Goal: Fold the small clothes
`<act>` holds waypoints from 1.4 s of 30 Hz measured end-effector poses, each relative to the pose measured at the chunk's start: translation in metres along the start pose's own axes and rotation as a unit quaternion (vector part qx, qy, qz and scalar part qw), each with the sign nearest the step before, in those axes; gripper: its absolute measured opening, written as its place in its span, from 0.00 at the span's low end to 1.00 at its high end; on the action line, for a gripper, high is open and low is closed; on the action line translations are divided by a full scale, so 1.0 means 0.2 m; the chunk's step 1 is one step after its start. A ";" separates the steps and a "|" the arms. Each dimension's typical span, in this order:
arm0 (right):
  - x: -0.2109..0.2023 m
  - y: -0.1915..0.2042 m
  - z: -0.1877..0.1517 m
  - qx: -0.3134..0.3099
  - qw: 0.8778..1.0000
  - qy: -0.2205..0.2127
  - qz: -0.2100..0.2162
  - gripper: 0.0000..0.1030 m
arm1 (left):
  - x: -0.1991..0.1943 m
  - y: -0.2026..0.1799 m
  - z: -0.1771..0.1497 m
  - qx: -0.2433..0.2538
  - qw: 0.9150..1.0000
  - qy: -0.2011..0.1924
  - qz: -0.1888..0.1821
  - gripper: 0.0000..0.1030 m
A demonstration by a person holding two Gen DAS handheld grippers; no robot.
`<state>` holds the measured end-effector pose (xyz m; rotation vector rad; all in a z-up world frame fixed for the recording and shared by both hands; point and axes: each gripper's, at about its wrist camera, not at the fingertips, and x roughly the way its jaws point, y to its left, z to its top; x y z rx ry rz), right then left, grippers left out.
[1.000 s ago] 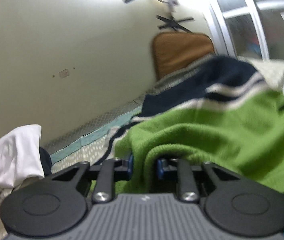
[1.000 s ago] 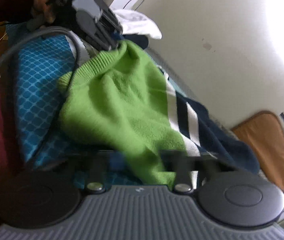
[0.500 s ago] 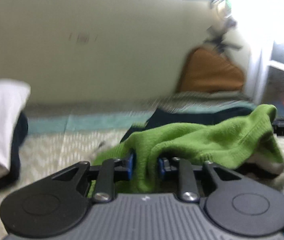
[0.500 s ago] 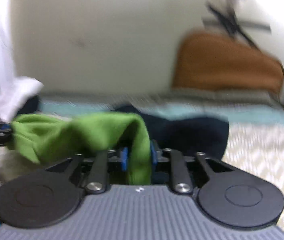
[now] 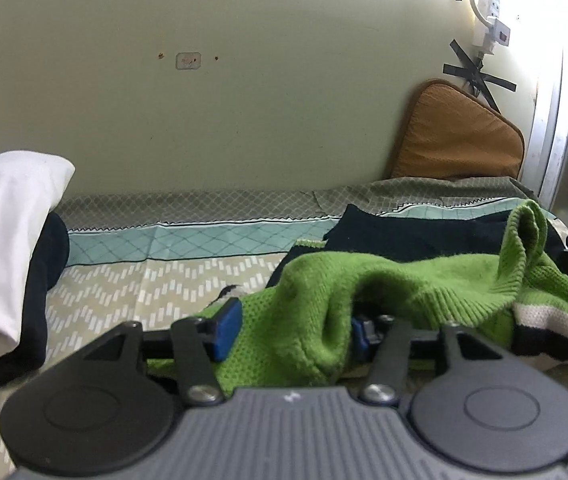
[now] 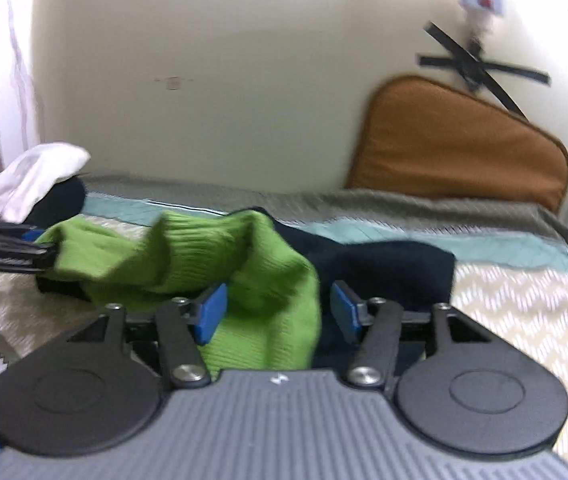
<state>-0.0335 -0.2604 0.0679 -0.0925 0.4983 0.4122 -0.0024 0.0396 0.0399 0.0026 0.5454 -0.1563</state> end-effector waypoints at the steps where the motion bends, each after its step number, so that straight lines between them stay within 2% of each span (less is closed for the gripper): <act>1: 0.02 0.02 0.00 -0.015 1.000 -0.003 0.001 0.68 | 0.00 0.00 0.00 0.002 1.000 -0.002 0.000 0.49; 3: 0.06 0.07 0.03 -0.050 0.999 -0.011 -0.001 0.76 | -0.02 0.00 0.00 0.004 1.000 -0.008 -0.003 0.49; 6: 0.13 0.09 0.08 -0.085 0.996 -0.010 -0.009 0.78 | -0.04 0.00 0.00 0.009 1.000 -0.016 -0.005 0.49; 11: 0.22 -0.02 0.17 -0.048 0.999 0.017 0.017 0.79 | -0.05 0.01 -0.02 0.016 1.000 -0.021 -0.011 0.57; 15: 0.34 -0.09 0.19 0.006 0.996 0.066 0.054 0.77 | -0.01 -0.01 -0.04 0.014 0.999 -0.015 -0.037 0.60; 17: 0.38 -0.10 0.17 0.029 0.994 0.082 0.072 0.56 | -0.01 -0.04 -0.05 0.024 0.999 -0.019 -0.033 0.55; 18: 0.37 -0.09 0.16 0.024 0.994 0.081 0.063 0.29 | 0.00 -0.05 -0.06 0.030 0.999 -0.022 -0.032 0.49; 19: 0.36 -0.07 0.15 0.017 0.995 0.078 0.051 0.19 | 0.00 -0.05 -0.06 0.035 0.999 -0.022 -0.031 0.32; 20: 0.34 -0.06 0.15 0.015 0.996 0.070 0.044 0.19 | 0.00 -0.06 -0.06 0.037 0.999 -0.021 -0.022 0.23; 23: 0.21 -0.03 0.17 0.003 0.999 0.024 0.022 0.16 | -0.03 -0.04 -0.05 0.028 0.999 -0.030 -0.019 0.18; 26: 0.05 0.02 0.21 -0.038 0.999 -0.035 -0.004 0.15 | -0.09 -0.04 -0.01 0.012 0.998 -0.058 -0.014 0.17; 28: -0.07 0.07 0.26 -0.069 0.994 -0.079 -0.024 0.15 | -0.14 -0.04 0.03 -0.002 0.997 -0.082 -0.012 0.16; 31: -0.26 0.13 0.36 -0.106 0.980 -0.157 -0.058 0.13 | -0.26 -0.04 0.14 -0.021 0.991 -0.131 -0.015 0.15; 35: -0.53 0.17 0.54 -0.116 0.954 -0.259 -0.096 0.11 | -0.50 -0.05 0.36 -0.047 0.976 -0.211 -0.027 0.10; 38: -0.74 0.17 0.69 -0.105 0.935 -0.321 -0.105 0.11 | -0.69 -0.06 0.50 -0.062 0.960 -0.271 -0.033 0.09; 42: -0.98 0.21 0.85 -0.114 0.909 -0.381 -0.121 0.11 | -0.98 -0.11 0.65 -0.046 0.934 -0.354 -0.036 0.09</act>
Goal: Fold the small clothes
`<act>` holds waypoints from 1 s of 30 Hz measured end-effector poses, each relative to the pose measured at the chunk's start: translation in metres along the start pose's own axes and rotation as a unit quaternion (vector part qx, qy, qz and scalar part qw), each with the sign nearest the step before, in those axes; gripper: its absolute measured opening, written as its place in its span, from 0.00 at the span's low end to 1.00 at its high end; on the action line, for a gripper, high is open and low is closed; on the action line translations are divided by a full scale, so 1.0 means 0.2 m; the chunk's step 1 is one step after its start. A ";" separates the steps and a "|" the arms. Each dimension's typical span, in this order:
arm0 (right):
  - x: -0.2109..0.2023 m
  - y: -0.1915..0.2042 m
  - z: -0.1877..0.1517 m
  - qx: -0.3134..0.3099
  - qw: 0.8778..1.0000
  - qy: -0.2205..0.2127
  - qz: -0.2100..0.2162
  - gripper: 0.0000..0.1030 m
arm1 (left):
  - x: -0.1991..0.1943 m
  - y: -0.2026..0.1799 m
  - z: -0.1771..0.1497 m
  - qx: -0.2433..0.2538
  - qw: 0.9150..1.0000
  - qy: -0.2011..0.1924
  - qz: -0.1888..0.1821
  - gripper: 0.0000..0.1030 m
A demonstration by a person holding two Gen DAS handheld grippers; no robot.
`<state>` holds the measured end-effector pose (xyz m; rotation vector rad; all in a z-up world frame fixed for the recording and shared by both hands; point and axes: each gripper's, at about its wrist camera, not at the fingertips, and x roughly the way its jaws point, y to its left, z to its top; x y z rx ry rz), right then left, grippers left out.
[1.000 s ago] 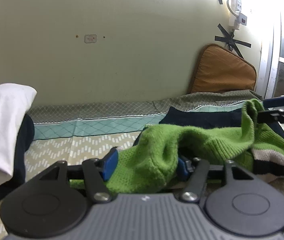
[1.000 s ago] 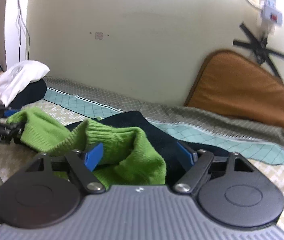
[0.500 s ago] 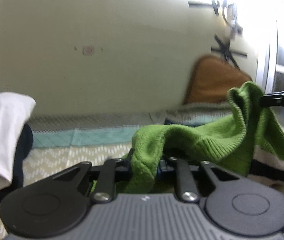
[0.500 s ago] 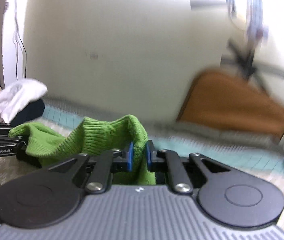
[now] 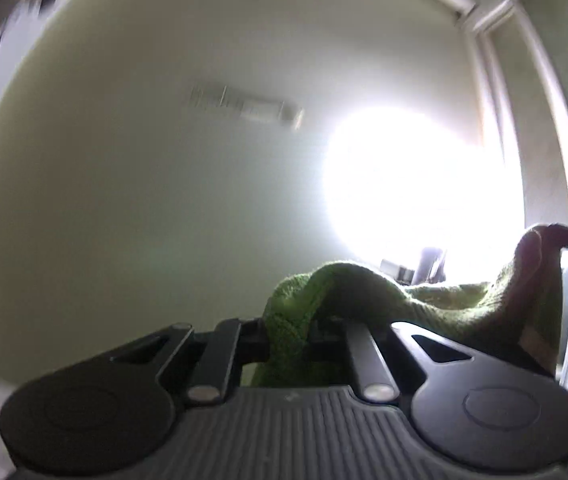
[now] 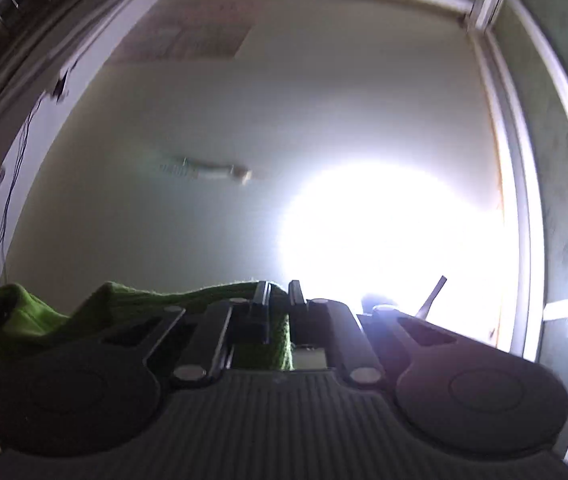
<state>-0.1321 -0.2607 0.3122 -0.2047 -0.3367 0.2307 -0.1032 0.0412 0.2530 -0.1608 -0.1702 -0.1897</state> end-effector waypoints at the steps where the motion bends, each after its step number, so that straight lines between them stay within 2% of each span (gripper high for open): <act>1: 0.00 -0.02 0.06 -0.001 1.000 -0.008 -0.003 0.11 | -0.03 -0.03 0.07 0.010 1.000 -0.021 -0.004 0.09; 4: -0.02 -0.07 0.19 0.000 1.000 -0.022 -0.013 0.11 | -0.11 -0.11 0.25 0.042 0.997 -0.060 -0.010 0.09; 10: -0.06 -0.15 0.28 0.007 0.999 -0.032 -0.018 0.11 | -0.16 -0.21 0.47 0.082 0.992 -0.092 -0.007 0.09; 13: 0.00 -0.14 0.25 0.015 1.000 -0.023 -0.002 0.11 | -0.16 -0.22 0.49 0.094 0.991 -0.099 0.003 0.09; 16: 0.08 -0.13 0.16 0.026 1.000 0.001 0.013 0.11 | -0.08 -0.19 0.41 0.107 0.990 -0.085 0.021 0.09; 18: 0.17 -0.12 0.05 0.036 0.999 0.028 0.022 0.11 | 0.04 -0.14 0.32 0.107 0.992 -0.055 0.031 0.09; 21: 0.39 -0.09 -0.22 0.060 0.994 0.092 0.026 0.11 | 0.30 -0.05 0.12 0.100 0.994 0.007 0.051 0.10; 22: 0.49 -0.07 -0.35 0.065 0.991 0.117 0.022 0.11 | 0.41 -0.03 0.02 0.105 0.992 0.029 0.062 0.13; 24: 0.70 -0.01 -0.64 0.072 0.982 0.176 0.018 0.14 | 0.63 0.02 -0.20 0.111 0.986 0.070 0.098 0.28; 25: 0.82 0.04 -0.83 0.067 0.973 0.221 0.015 0.16 | 0.76 0.05 -0.35 0.117 0.980 0.104 0.121 0.41; 26: 0.90 0.07 -0.99 0.060 0.965 0.256 -0.002 0.27 | 0.88 0.09 -0.51 0.125 0.970 0.153 0.140 0.38; 27: 0.94 0.11 -1.17 0.058 0.953 0.296 -0.027 0.38 | 0.98 0.14 -0.68 0.124 0.956 0.214 0.156 0.33; 28: 0.95 0.12 -1.31 0.064 0.941 0.331 -0.032 0.37 | 1.04 0.22 -0.83 0.094 0.942 0.277 0.163 0.22; 29: 0.93 0.13 -1.43 0.081 0.929 0.360 -0.018 0.37 | 1.03 0.29 -0.93 0.056 0.938 0.305 0.155 0.19; 30: 0.87 0.12 -1.51 0.101 0.922 0.374 0.005 0.37 | 0.99 0.36 -1.02 0.019 0.938 0.315 0.145 0.20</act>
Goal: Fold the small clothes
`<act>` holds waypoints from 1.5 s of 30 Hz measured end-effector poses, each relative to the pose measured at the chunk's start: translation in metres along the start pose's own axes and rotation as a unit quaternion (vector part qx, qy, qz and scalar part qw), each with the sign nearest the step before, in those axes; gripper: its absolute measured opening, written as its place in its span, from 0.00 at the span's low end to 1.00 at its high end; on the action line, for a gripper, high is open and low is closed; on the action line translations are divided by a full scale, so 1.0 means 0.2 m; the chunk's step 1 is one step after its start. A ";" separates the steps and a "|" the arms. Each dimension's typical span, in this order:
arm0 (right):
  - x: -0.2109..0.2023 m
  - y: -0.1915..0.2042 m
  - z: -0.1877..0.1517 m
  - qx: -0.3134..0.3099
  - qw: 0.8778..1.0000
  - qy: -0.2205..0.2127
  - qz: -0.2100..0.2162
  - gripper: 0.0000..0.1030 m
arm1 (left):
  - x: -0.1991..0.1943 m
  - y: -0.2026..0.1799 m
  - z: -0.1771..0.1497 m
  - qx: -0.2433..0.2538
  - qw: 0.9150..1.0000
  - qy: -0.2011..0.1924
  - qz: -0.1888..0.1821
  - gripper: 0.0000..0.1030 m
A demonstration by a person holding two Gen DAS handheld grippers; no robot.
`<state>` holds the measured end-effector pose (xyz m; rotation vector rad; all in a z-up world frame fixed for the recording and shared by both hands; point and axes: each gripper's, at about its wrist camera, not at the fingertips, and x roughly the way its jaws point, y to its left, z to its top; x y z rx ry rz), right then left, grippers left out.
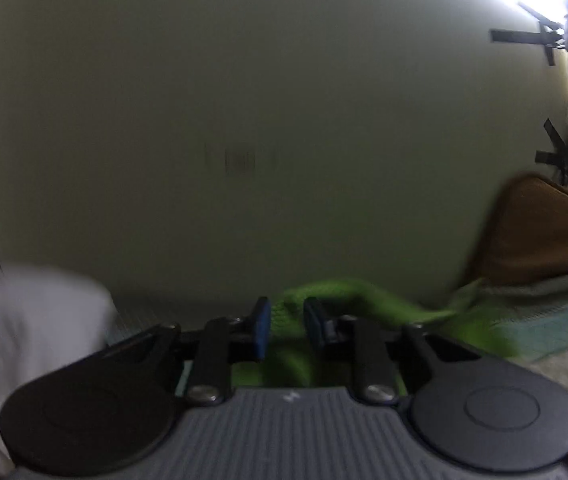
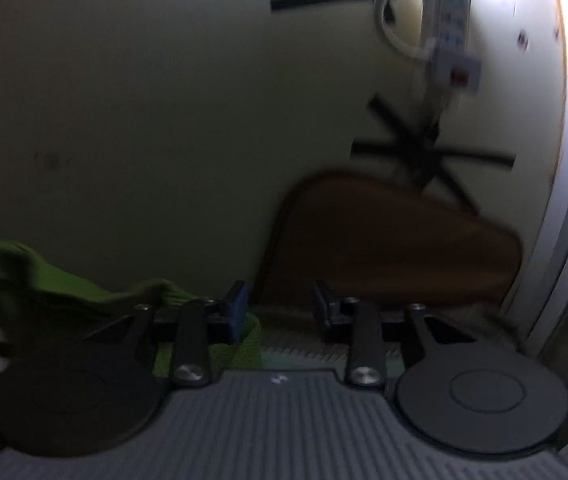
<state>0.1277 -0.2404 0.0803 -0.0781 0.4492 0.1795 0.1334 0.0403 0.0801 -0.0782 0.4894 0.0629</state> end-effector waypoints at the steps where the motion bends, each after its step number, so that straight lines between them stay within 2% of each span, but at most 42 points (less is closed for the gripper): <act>1: -0.02 -0.01 -0.08 0.004 1.000 0.009 0.019 0.39 | 0.01 0.04 -0.07 -0.015 1.000 0.005 -0.003 0.21; 6: -0.20 0.02 -0.42 -0.018 0.995 0.046 0.090 0.57 | -0.07 0.13 -0.38 -0.020 1.000 0.015 -0.013 0.23; 8: -0.28 0.08 -0.51 -0.036 0.991 0.053 0.119 0.64 | -0.10 0.13 -0.44 -0.008 1.000 0.017 -0.020 0.32; 10: -0.35 0.15 -0.57 -0.061 0.985 0.060 0.150 0.76 | -0.13 0.12 -0.50 0.008 1.000 0.009 -0.014 0.36; 11: -0.38 0.19 -0.61 -0.077 0.981 0.065 0.166 0.78 | -0.14 0.13 -0.52 0.013 1.000 0.004 -0.010 0.39; 15: -0.46 0.33 -0.70 -0.116 0.968 0.091 0.205 0.81 | -0.13 0.15 -0.56 0.022 1.000 0.005 0.002 0.43; 19: -0.48 0.42 -0.75 -0.108 0.954 0.118 0.254 0.85 | -0.16 0.16 -0.57 0.016 1.000 0.007 -0.004 0.46; 22: -0.48 0.49 -0.78 -0.128 0.952 0.130 0.244 0.85 | -0.19 0.15 -0.57 0.022 1.000 0.005 -0.005 0.47; 23: -0.50 0.49 -0.78 -0.125 0.955 0.121 0.241 0.85 | -0.20 0.14 -0.58 0.024 1.000 0.003 -0.005 0.47; 24: -0.49 0.49 -0.79 -0.124 0.955 0.118 0.242 0.80 | -0.20 0.14 -0.58 0.027 1.000 0.001 -0.005 0.47; 25: -0.50 0.49 -0.79 -0.124 0.955 0.114 0.244 0.61 | -0.20 0.14 -0.58 0.029 1.000 -0.001 -0.006 0.48; 26: -0.49 0.48 -0.78 -0.122 0.954 0.112 0.250 0.48 | -0.21 0.13 -0.58 0.030 1.000 -0.002 -0.006 0.49; 27: -0.49 0.48 -0.77 -0.118 0.952 0.113 0.257 0.26 | -0.21 0.13 -0.58 0.031 1.000 -0.003 -0.005 0.49; 28: -0.50 0.47 -0.76 -0.114 0.953 0.115 0.255 0.17 | -0.20 0.13 -0.58 0.031 1.000 -0.002 -0.005 0.49; 30: -0.50 0.45 -0.74 -0.102 0.956 0.118 0.248 0.11 | -0.21 0.14 -0.58 0.028 1.000 -0.001 -0.005 0.49; 33: -0.54 0.34 -0.68 -0.059 0.962 0.104 0.244 0.09 | -0.20 0.15 -0.58 0.019 1.000 0.002 -0.007 0.49; 35: -0.56 0.21 -0.59 -0.019 0.972 0.075 0.224 0.09 | -0.20 0.16 -0.58 0.013 1.000 0.006 -0.007 0.49; 37: -0.60 0.03 -0.49 0.009 0.984 0.039 0.172 0.09 | -0.20 0.16 -0.58 0.013 1.000 0.008 -0.006 0.49; 40: -0.65 -0.26 -0.37 0.029 0.998 -0.013 0.054 0.09 | -0.20 0.16 -0.58 0.015 1.000 0.007 -0.004 0.49; 42: -0.64 -0.48 -0.33 0.047 0.996 -0.035 -0.063 0.12 | -0.20 0.15 -0.58 0.018 1.000 0.009 -0.005 0.49; 44: -0.59 -0.65 -0.35 0.062 0.980 -0.033 -0.188 0.28 | -0.20 0.15 -0.58 0.019 1.000 0.009 -0.004 0.49; 45: -0.58 -0.71 -0.37 0.076 0.973 -0.018 -0.219 0.46 | -0.20 0.15 -0.58 0.019 1.000 0.008 -0.004 0.50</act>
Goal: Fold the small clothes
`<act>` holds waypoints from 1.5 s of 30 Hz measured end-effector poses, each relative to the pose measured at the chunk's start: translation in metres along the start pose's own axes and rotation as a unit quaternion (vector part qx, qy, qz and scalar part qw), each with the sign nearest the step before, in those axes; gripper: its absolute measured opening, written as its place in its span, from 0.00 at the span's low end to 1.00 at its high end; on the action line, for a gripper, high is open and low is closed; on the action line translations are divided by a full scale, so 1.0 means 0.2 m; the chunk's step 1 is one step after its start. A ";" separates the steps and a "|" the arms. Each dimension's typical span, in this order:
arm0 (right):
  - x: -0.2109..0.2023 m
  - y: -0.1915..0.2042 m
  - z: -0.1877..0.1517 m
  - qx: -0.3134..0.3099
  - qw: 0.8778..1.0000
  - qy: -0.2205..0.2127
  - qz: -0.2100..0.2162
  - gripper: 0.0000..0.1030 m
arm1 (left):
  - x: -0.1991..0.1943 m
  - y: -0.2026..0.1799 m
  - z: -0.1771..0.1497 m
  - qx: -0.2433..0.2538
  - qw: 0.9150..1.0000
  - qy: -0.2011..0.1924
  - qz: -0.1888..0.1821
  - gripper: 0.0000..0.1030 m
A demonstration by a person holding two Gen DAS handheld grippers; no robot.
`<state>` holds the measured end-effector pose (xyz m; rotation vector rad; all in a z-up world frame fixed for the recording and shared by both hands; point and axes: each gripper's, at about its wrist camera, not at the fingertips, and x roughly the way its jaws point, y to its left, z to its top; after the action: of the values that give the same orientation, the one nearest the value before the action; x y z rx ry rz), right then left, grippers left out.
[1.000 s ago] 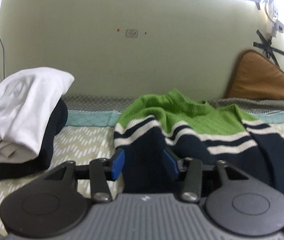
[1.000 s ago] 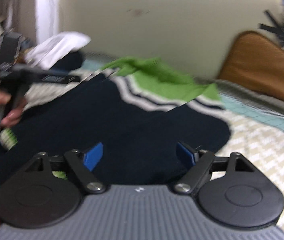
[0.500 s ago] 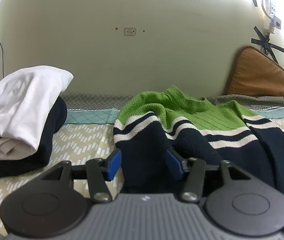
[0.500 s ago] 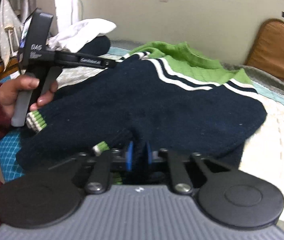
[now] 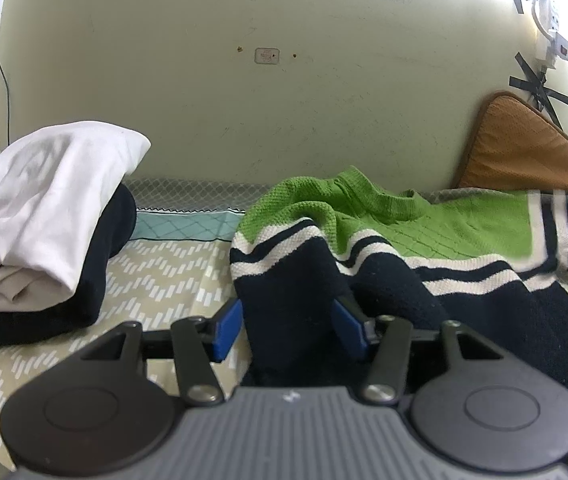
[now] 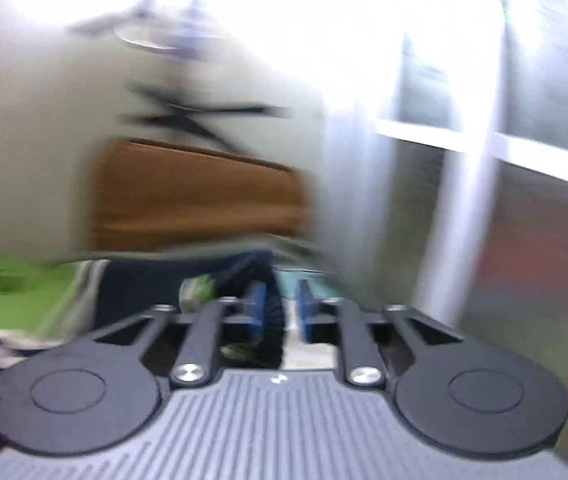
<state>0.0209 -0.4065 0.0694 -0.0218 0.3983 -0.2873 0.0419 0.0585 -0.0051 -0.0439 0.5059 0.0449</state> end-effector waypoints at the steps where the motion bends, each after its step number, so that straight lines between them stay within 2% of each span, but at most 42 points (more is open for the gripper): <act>1: 0.02 -0.05 -0.03 0.026 1.000 0.017 0.001 0.49 | 0.00 0.00 0.00 -0.001 1.000 0.000 0.001 0.50; 4: -0.01 -0.10 -0.16 0.103 0.988 0.055 0.099 0.48 | 0.01 0.01 0.00 -0.004 1.000 0.005 0.001 0.52; 6: -0.06 -0.02 -0.24 0.103 0.982 0.078 0.136 0.49 | 0.02 0.01 0.00 -0.006 1.000 0.009 -0.001 0.52; 8: -0.10 0.08 -0.33 0.099 0.970 0.111 0.191 0.49 | 0.02 0.03 0.01 -0.012 1.000 0.011 -0.007 0.55; 10: -0.15 0.17 -0.40 0.089 0.954 0.137 0.249 0.49 | 0.02 0.06 0.01 -0.030 0.999 0.015 -0.019 0.59; 12: -0.20 0.27 -0.45 0.075 0.934 0.170 0.307 0.49 | 0.00 0.11 0.01 -0.058 0.998 0.018 -0.029 0.60; 15: -0.26 0.35 -0.49 0.072 0.903 0.204 0.371 0.49 | -0.09 0.20 0.00 -0.087 0.996 0.013 -0.028 0.61; 17: -0.32 0.39 -0.51 0.062 0.892 0.222 0.388 0.48 | -0.18 0.25 -0.02 -0.088 0.996 0.003 -0.020 0.69; 19: -0.33 0.40 -0.52 0.049 0.890 0.231 0.389 0.49 | -0.28 0.29 -0.03 -0.079 0.997 -0.002 -0.003 0.76; 21: -0.34 0.39 -0.53 0.051 0.888 0.236 0.392 0.49 | -0.35 0.33 -0.06 -0.079 0.997 0.008 0.000 0.76; 26: -0.33 0.33 -0.56 0.085 0.878 0.250 0.401 0.49 | -0.44 0.39 -0.18 -0.085 0.994 0.072 -0.005 0.70; 32: -0.39 0.32 -0.61 0.107 0.844 0.284 0.442 0.49 | -0.55 0.34 -0.32 -0.072 0.990 0.116 -0.028 0.66; 33: -0.40 0.33 -0.62 0.110 0.839 0.286 0.449 0.49 | -0.57 0.31 -0.34 -0.064 0.992 0.110 -0.024 0.63; 34: -0.41 0.36 -0.63 0.112 0.835 0.288 0.456 0.49 | -0.58 0.28 -0.36 -0.049 0.993 0.105 -0.021 0.48; 35: -0.42 0.38 -0.64 0.113 0.830 0.287 0.464 0.49 | -0.59 0.24 -0.37 -0.032 0.994 0.100 -0.016 0.25; 36: -0.43 0.41 -0.64 0.110 0.829 0.284 0.468 0.44 | -0.60 0.23 -0.37 -0.028 0.994 0.100 -0.021 0.17; 37: -0.43 0.44 -0.64 0.102 0.833 0.281 0.465 0.19 | -0.61 0.22 -0.36 -0.033 0.994 0.101 -0.031 0.11; 38: -0.43 0.47 -0.64 0.084 0.841 0.284 0.453 0.09 | -0.62 0.21 -0.35 -0.036 0.993 0.102 -0.037 0.10; 41: -0.42 0.43 -0.58 0.083 0.847 0.276 0.446 0.09 | -0.71 0.23 -0.30 -0.061 0.989 0.098 -0.088 0.09; 43: -0.46 0.37 -0.49 0.066 0.864 0.250 0.432 0.09 | -0.80 0.24 -0.28 -0.069 0.986 0.090 -0.119 0.08; 45: -0.50 0.30 -0.40 0.053 0.875 0.235 0.419 0.09 | -0.87 0.25 -0.28 -0.063 0.984 0.091 -0.141 0.08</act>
<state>-0.0822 -0.3184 0.0289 0.3305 0.8328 0.5650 -0.1390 0.1001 0.0291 -0.2455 0.6756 -0.2060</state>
